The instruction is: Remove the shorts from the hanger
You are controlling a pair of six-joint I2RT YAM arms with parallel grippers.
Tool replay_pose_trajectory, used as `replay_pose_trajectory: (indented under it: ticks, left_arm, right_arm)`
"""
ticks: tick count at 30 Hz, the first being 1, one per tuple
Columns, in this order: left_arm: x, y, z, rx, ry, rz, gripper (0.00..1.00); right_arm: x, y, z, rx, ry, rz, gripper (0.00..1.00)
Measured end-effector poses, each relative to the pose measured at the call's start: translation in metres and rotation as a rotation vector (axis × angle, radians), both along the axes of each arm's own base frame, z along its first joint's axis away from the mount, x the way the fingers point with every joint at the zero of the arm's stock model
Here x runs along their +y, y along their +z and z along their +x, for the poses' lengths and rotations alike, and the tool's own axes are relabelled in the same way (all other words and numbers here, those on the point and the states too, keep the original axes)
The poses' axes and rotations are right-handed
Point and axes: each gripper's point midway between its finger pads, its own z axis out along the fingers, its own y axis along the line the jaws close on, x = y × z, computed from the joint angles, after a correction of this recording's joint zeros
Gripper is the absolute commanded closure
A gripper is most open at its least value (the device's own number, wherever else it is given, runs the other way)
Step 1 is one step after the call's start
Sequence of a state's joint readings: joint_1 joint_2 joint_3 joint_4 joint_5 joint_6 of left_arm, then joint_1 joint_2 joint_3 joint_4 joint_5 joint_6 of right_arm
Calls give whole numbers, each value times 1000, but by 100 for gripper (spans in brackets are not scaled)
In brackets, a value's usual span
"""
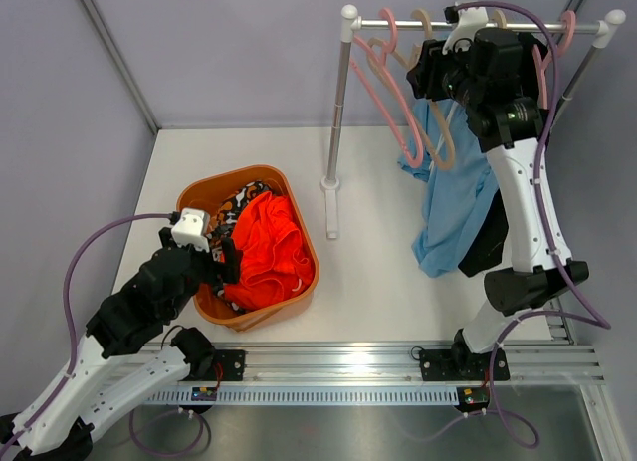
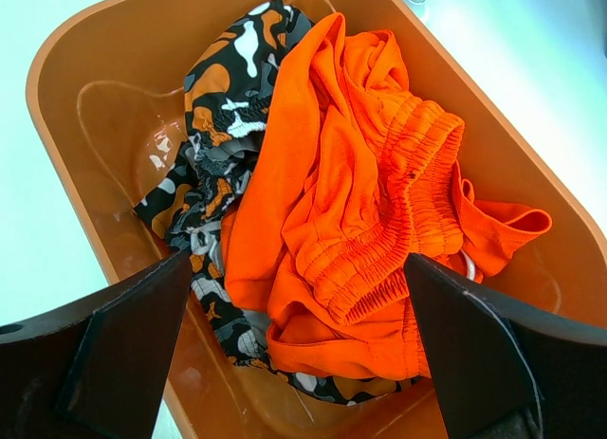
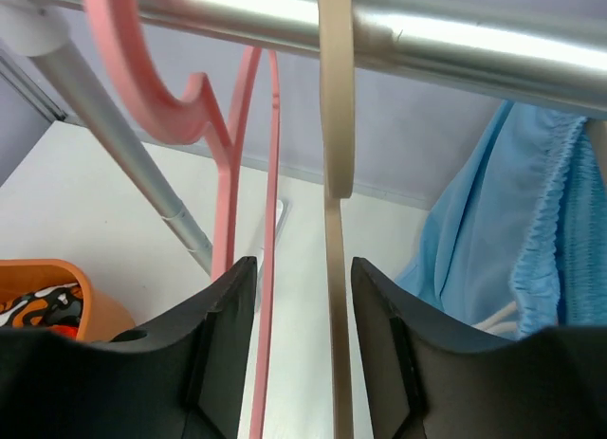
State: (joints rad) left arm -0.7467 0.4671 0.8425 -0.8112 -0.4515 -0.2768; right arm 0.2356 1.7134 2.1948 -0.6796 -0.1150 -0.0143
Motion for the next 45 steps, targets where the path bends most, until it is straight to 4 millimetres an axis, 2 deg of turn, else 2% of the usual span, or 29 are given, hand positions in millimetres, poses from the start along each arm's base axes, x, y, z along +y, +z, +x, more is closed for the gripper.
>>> replay_pose_trajectory:
  ticks: [3,4,7,9,12,19,24,29,32,34,40,45]
  left_arm:
    - [0,0,0,1,0,1,1]
    - [0,0,0,1,0,1,1]
    - [0,-1,0,2,0,2,1]
    - [0,-1,0,4,0,4,1]
    - [-1,-2,1,8,-3,6,1]
    - [-1,-2,1,8,-3,6,1]
    - [-2,-2,0,9,-9,4,1]
    - [-3,-2,0,10,-11,3,1]
    - [-3,-2,0,10,-13,3,1]
    - [-3,-2,0,10,-14,5,1]
    - [-3,-3,0,10,-16,9,1]
    - [-3,-4,0,14,-17,13,1]
  right_arm:
    - [-7,17,-18,-35,-12,5,43]
    - [-11,23,-25,-51,-25,5,38]
    - [-26,36,-42,-92,-82,-6,34]
    - [-38,44,-50,-116,-130,-16,33]
    - [-57,52,-51,-138,-193,-20,33]
    - [-107,33,-30,-92,-315,-29,32]
    - [-125,14,-6,-64,-305,-20,31]
    - [-129,-8,22,-33,-277,-14,32]
    - [-131,-30,39,7,-279,-18,32]
    - [-131,-35,47,9,-280,-18,32]
    - [-133,-39,55,-12,-290,-11,37]
    - [-133,-41,52,-36,-295,-1,39]
